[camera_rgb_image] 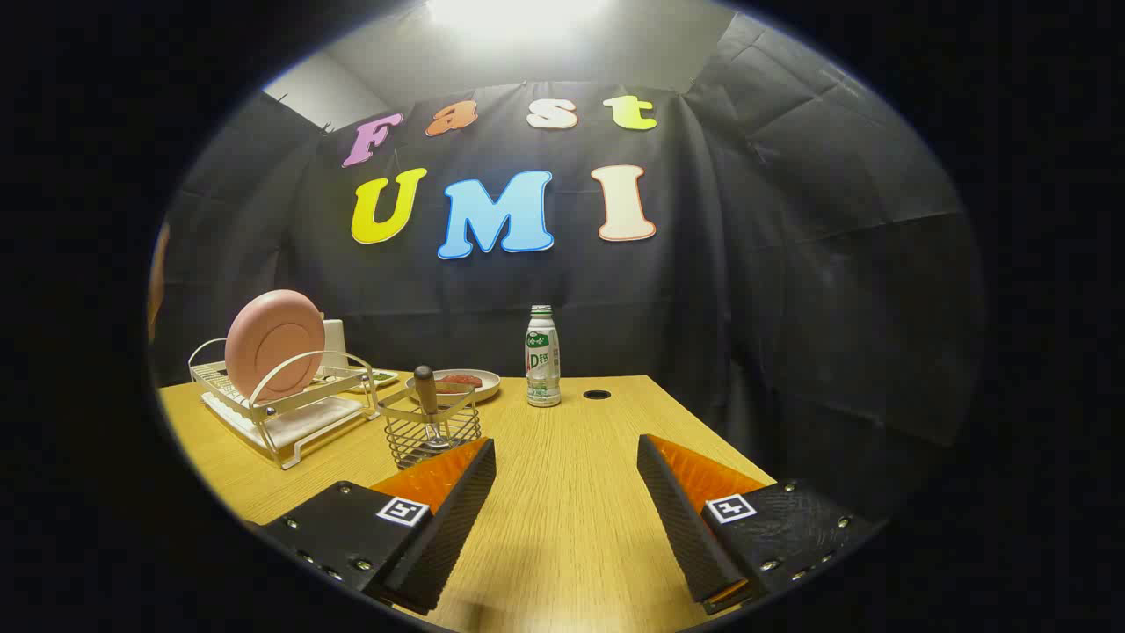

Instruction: Take the plate from the dish rack, then take the spoon from the basket and place it into the plate.

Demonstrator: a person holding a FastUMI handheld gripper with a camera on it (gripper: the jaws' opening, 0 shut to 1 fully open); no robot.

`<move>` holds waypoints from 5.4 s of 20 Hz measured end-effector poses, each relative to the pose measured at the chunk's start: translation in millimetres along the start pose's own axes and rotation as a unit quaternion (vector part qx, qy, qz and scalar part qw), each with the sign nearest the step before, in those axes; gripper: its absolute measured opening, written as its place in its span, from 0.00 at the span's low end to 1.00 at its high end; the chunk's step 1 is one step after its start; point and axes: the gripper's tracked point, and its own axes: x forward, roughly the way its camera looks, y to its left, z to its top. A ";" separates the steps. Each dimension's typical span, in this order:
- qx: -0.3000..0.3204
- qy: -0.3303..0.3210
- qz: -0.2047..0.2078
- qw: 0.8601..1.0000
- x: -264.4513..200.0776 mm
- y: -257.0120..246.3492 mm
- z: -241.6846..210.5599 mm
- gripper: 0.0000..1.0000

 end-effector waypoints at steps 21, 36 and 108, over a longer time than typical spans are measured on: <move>-0.017 -0.075 -0.045 0.996 101.9 -41.7 94.5 0.99; -0.020 -0.067 -0.046 0.997 -41.2 22.7 207.9 0.99; -0.078 0.607 0.093 0.785 112.0 396.8 27.1 0.47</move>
